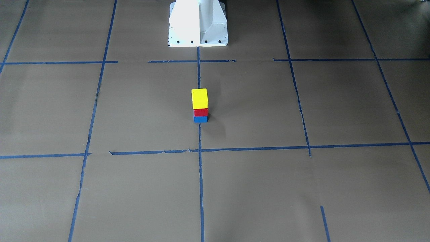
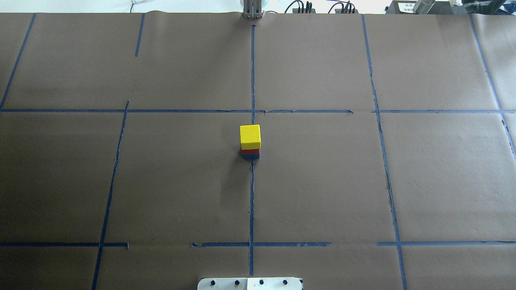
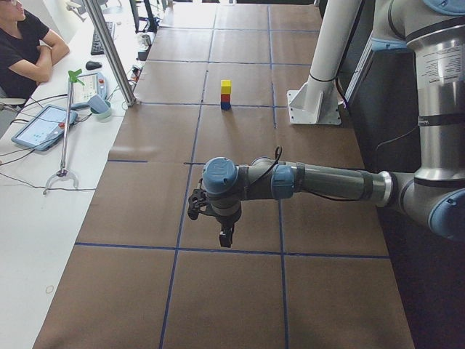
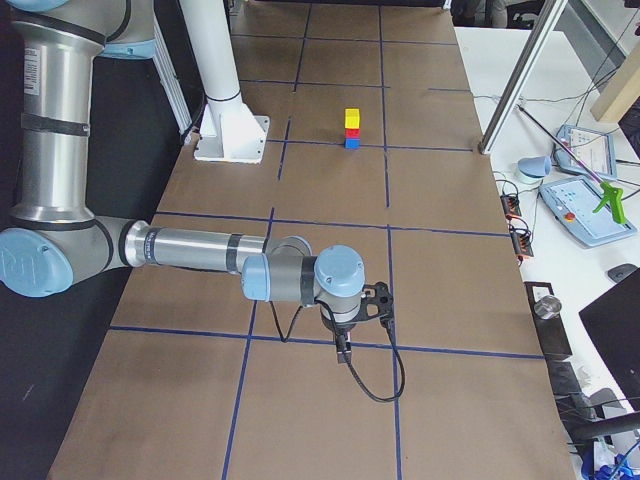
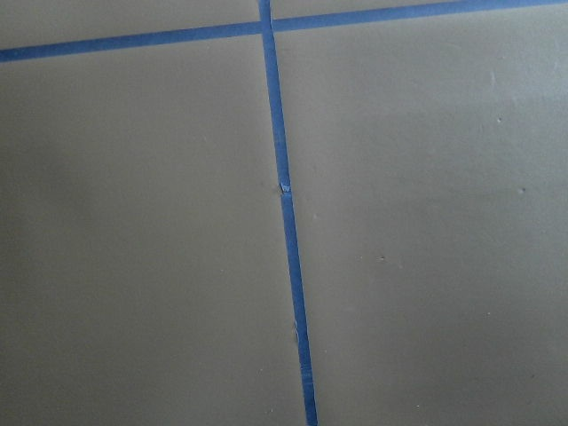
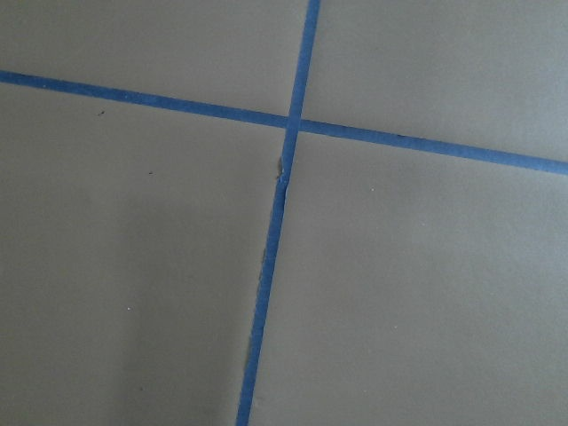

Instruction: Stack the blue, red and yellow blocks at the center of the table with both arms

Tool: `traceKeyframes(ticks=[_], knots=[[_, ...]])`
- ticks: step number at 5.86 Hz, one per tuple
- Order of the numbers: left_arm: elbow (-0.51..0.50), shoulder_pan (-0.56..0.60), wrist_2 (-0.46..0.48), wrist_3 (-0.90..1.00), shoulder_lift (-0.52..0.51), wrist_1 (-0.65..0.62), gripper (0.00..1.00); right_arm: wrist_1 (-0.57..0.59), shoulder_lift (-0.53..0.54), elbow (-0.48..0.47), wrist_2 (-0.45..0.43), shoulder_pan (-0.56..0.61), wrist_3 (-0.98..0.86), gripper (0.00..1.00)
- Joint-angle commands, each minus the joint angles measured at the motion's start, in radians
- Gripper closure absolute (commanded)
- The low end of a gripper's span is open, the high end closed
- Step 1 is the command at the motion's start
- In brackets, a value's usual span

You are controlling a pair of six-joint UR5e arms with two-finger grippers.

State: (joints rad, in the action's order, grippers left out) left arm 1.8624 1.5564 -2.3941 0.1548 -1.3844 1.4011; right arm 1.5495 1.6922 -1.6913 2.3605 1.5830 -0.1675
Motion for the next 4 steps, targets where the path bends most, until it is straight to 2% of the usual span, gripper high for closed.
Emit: traceKeyframes(ticks=[1,4], knots=[[-0.008,0.001,-0.010,-0.001,0.014,0.002,0.00,0.127,-0.036,-0.031,-0.006,-0.028,-0.001,0.00],[-0.006,0.001,-0.013,0.006,0.033,0.016,0.00,0.138,-0.040,-0.028,-0.058,-0.054,-0.116,0.00]])
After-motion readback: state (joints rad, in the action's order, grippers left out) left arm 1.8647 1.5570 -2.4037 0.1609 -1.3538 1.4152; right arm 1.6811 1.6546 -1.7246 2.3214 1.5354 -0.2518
